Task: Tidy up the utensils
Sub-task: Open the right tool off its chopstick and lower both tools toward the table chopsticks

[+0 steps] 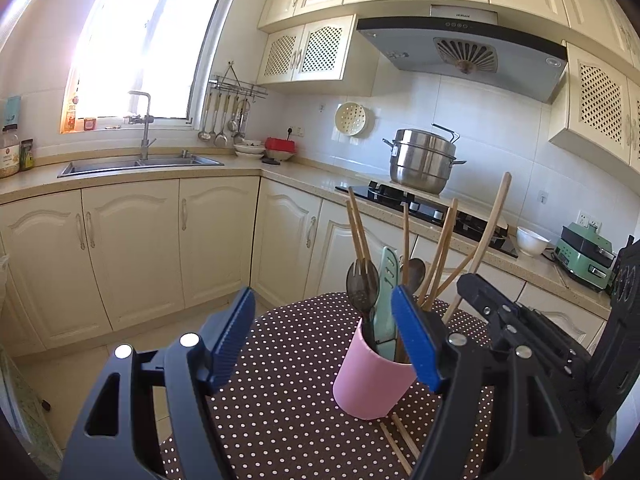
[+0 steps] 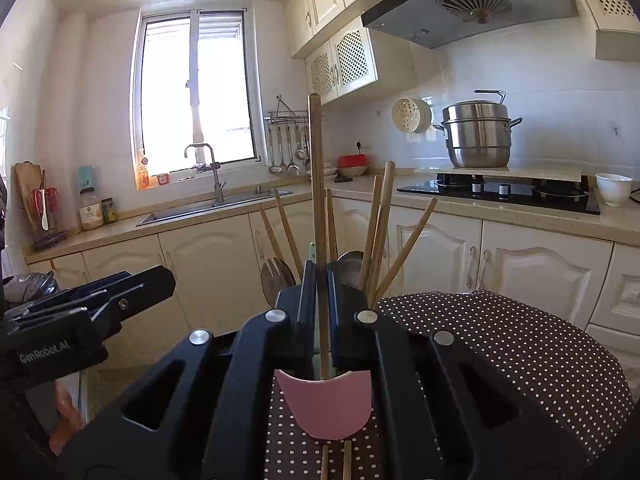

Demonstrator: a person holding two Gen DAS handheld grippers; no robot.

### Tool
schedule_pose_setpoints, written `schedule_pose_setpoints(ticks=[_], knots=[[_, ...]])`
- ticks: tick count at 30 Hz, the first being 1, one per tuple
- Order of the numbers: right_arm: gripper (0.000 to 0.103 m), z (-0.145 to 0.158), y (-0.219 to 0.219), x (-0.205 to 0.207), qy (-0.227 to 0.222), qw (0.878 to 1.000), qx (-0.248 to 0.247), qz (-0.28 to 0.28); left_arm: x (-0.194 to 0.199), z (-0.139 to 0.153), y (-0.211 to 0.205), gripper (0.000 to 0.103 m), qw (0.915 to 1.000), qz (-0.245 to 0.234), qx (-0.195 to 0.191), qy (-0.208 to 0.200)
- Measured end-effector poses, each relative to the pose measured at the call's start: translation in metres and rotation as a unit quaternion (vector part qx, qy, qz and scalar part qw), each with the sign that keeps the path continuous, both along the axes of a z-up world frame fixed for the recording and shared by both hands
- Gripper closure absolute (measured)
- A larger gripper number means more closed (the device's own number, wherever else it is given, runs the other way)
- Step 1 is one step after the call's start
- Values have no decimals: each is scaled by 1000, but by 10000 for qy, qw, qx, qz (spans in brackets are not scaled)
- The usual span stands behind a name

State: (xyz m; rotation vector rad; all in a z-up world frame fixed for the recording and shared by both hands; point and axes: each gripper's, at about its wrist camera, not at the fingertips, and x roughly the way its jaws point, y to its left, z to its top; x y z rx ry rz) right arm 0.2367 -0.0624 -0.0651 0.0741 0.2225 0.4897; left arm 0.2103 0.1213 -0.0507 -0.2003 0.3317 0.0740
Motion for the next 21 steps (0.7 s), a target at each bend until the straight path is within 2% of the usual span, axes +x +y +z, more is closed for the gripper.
schedule_pose_setpoints(ticks=[7, 21], knots=[[97, -15, -2, 6, 450, 9990, 78, 29, -6, -1, -1, 34, 9998, 13, 88, 165], [96, 10, -27, -39, 209, 9996, 152, -132, -27, 4, -23, 27, 9990, -151, 249, 349]])
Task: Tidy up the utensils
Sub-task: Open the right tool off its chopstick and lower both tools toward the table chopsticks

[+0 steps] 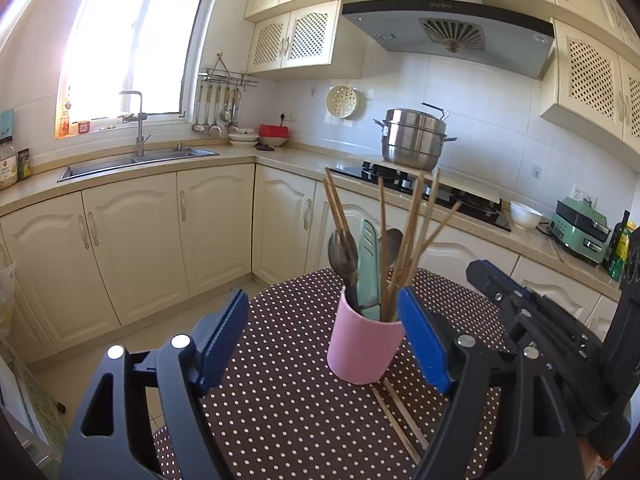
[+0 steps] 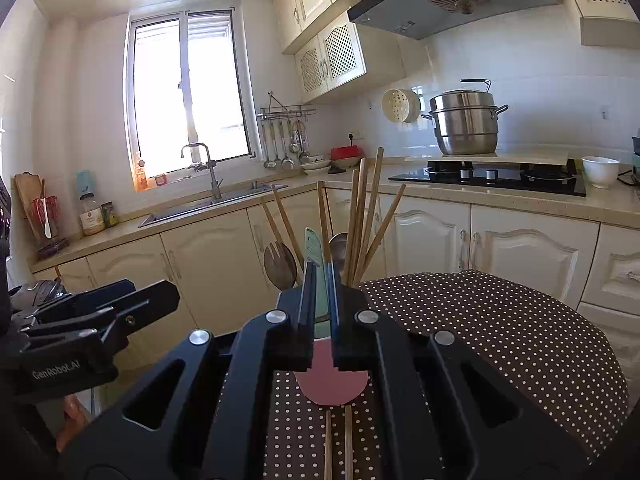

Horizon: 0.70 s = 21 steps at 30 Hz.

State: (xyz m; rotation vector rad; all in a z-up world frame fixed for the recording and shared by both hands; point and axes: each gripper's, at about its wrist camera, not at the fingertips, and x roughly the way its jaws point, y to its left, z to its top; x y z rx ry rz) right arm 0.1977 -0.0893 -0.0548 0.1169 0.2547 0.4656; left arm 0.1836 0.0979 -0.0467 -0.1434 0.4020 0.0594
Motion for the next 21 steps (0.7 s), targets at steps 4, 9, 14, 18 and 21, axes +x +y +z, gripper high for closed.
schedule_pose_setpoints(ticks=[4, 9, 14, 18, 21], knots=[[96, -1, -12, -15, 108, 9998, -119, -67, -6, -7, -15, 25, 9995, -200, 0, 226], [82, -15, -26, -27, 427, 9981, -400, -191, -3, -22, -31, 25, 9964, -415, -50, 738], [69, -33, -45, -34, 786, 9955, -442, -272, 11, -53, -48, 25, 9844, -529, -55, 1679], [53, -48, -59, -32, 1161, 9917, -441, -324, 31, -83, -57, 25, 9603, -692, -201, 2693], [53, -60, -66, -29, 1419, 9880, -502, -339, 39, -99, -64, 25, 9503, -713, -246, 3021]])
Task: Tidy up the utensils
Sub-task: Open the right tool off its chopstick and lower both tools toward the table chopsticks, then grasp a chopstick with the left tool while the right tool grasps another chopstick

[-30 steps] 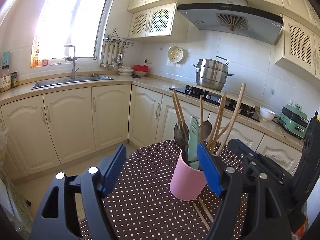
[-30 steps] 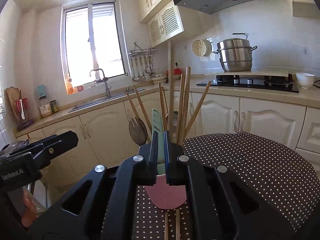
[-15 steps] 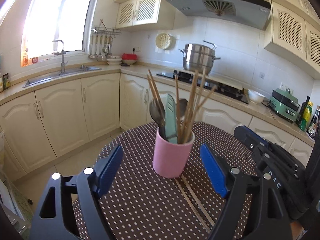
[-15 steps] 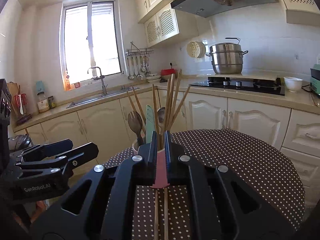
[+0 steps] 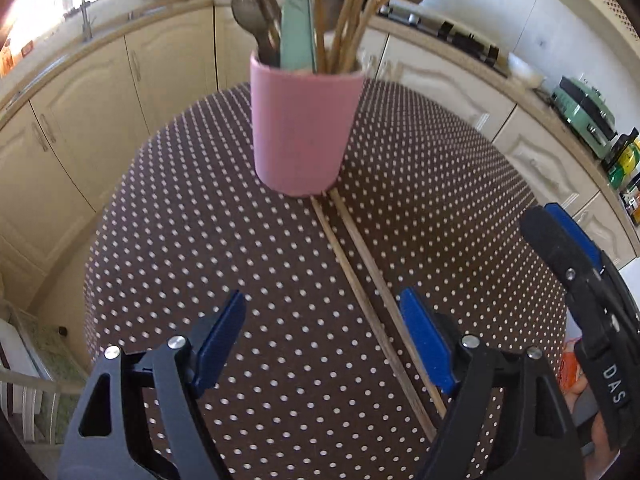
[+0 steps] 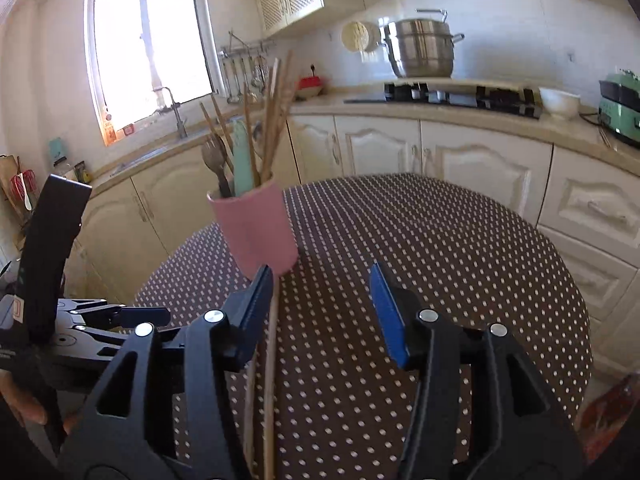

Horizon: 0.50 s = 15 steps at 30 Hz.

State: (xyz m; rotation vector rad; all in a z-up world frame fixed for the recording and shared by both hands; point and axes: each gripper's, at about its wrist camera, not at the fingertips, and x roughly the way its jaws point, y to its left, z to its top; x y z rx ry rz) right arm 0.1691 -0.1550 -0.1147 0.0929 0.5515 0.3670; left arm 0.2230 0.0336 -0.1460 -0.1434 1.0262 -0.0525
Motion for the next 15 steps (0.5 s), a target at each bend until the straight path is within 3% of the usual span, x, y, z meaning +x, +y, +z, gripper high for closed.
schedule_pose_setpoints(ticks=[7, 11, 15], knots=[[50, -23, -14, 8, 515, 9987, -46, 5, 21, -22, -19, 25, 9989, -33, 73, 462], [49, -30, -19, 11, 655, 9978, -24, 30, 37, -35, -32, 46, 9972, 2, 270, 704], [49, -34, -22, 15, 739, 9972, -36, 53, 44, -40, -43, 47, 9964, 44, 486, 693]])
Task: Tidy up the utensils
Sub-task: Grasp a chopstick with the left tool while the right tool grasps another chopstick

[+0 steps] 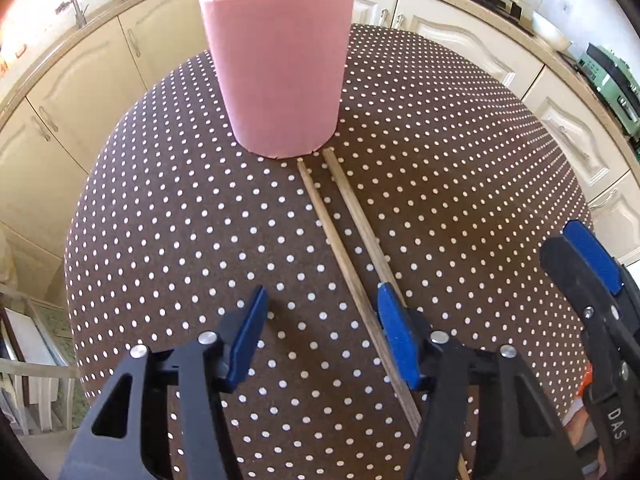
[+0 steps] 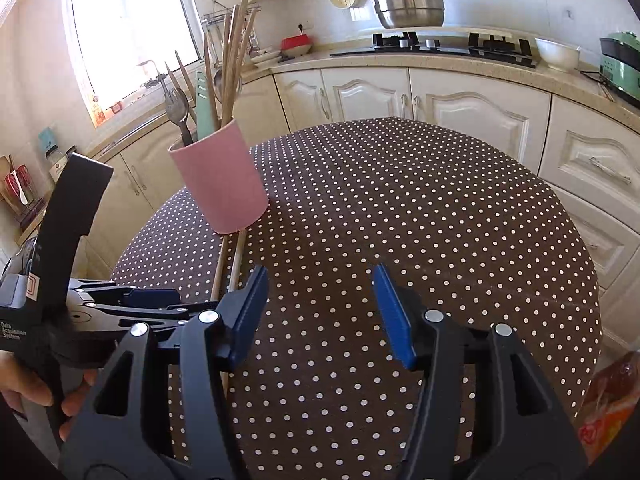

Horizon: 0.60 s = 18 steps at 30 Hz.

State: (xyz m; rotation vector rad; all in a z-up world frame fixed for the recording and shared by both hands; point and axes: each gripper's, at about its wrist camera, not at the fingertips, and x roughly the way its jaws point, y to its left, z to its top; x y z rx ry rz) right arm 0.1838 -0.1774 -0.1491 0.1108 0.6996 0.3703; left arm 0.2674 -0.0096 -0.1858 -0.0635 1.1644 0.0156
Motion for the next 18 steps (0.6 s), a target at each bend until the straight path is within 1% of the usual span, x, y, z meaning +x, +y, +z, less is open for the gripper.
schedule_pose_setpoints(ticks=[3, 4, 5, 6, 8, 9, 12, 14, 16, 18], knots=[[49, -3, 0, 4, 75, 10000, -2, 23, 12, -4, -10, 48, 9997, -59, 252, 7], [48, -3, 0, 4, 98, 9999, 4, 29, 15, -4, -15, 51, 9995, -93, 286, 9], [49, -4, 0, 4, 114, 9999, -5, 32, 17, -4, -17, 59, 9996, -119, 261, 17], [49, -4, 2, 5, 128, 9999, -14, 39, 20, -3, -21, 64, 9996, -147, 243, 19], [49, -4, 3, 6, 168, 9998, -25, 63, 22, -2, -25, 82, 9996, -193, 207, 19], [49, -4, 4, 7, 177, 9998, -47, 64, 23, -2, -27, 85, 9996, -212, 190, 6], [48, -4, 6, 9, 269, 9995, -66, 117, 22, -2, -25, 90, 9998, -186, 98, -29], [48, -4, 11, 9, 320, 9993, -124, 169, 3, -1, -4, 95, 9998, -168, -60, -25], [48, -5, 15, 10, 395, 9988, -189, 228, -3, -2, 4, 97, 9995, -137, -282, -18], [48, -5, 21, 11, 458, 9982, -275, 283, -11, 0, 11, 97, 9990, -111, -412, -113]])
